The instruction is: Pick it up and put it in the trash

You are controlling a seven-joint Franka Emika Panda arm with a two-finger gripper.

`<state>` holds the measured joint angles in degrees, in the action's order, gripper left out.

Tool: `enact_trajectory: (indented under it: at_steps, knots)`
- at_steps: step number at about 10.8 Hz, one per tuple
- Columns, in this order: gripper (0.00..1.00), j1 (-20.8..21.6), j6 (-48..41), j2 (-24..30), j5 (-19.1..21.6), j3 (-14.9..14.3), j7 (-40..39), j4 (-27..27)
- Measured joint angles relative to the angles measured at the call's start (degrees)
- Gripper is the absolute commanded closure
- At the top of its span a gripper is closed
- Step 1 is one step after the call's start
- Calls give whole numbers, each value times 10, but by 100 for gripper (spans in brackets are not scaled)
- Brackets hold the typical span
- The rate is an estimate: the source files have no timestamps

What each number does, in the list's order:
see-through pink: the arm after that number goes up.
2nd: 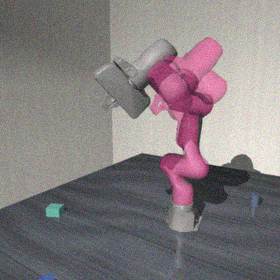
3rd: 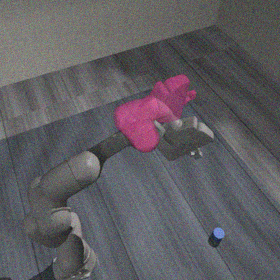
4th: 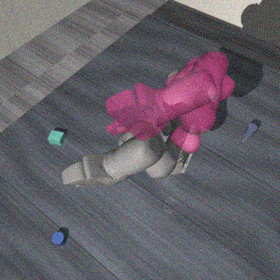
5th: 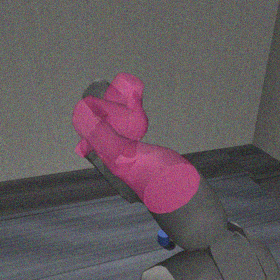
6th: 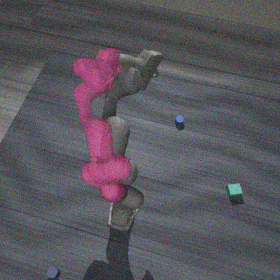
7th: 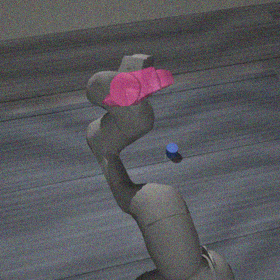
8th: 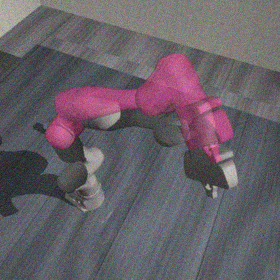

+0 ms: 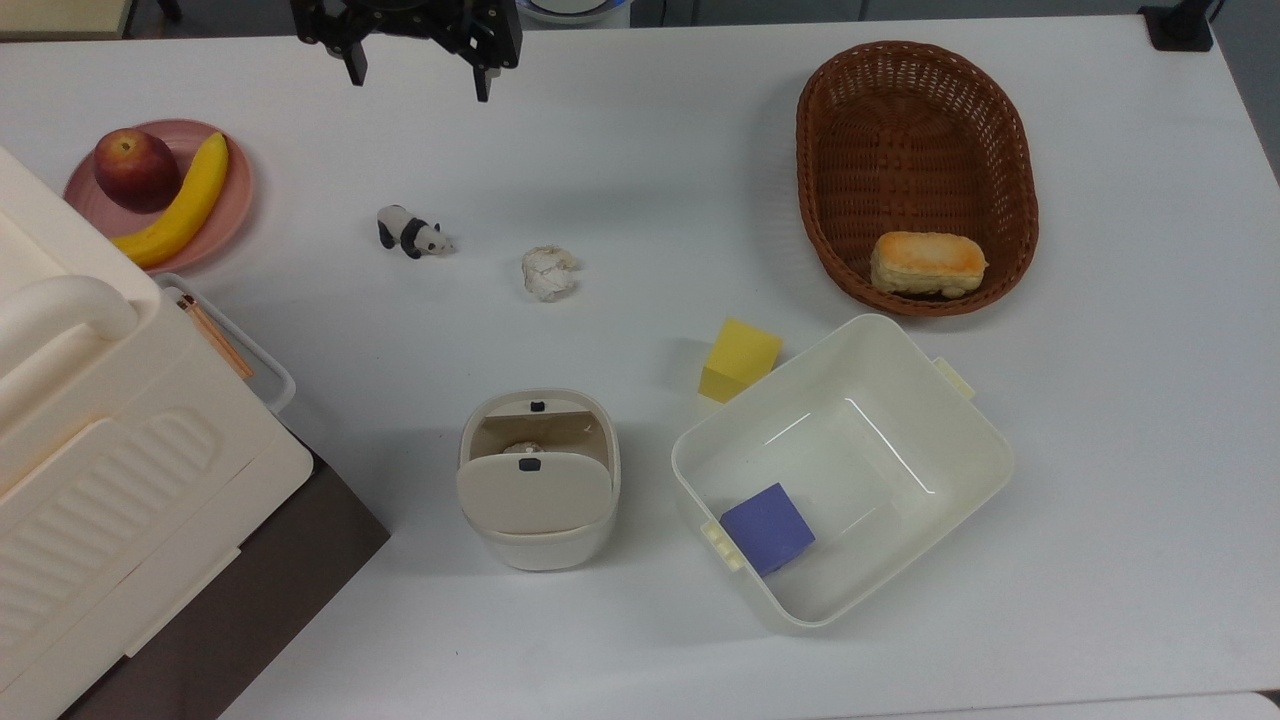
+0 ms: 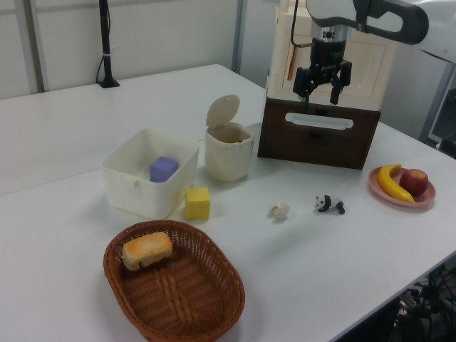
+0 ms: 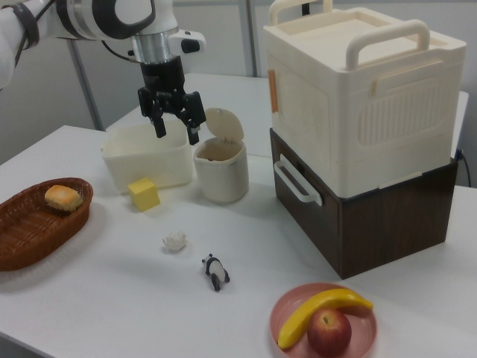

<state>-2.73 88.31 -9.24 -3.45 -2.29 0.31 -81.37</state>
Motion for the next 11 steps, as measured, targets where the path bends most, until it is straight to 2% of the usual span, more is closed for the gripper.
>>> enact_trajectory:
  at_steps: [11]
  knots:
    - [0, -17, 0, -3, 4, 0, -70, -2]
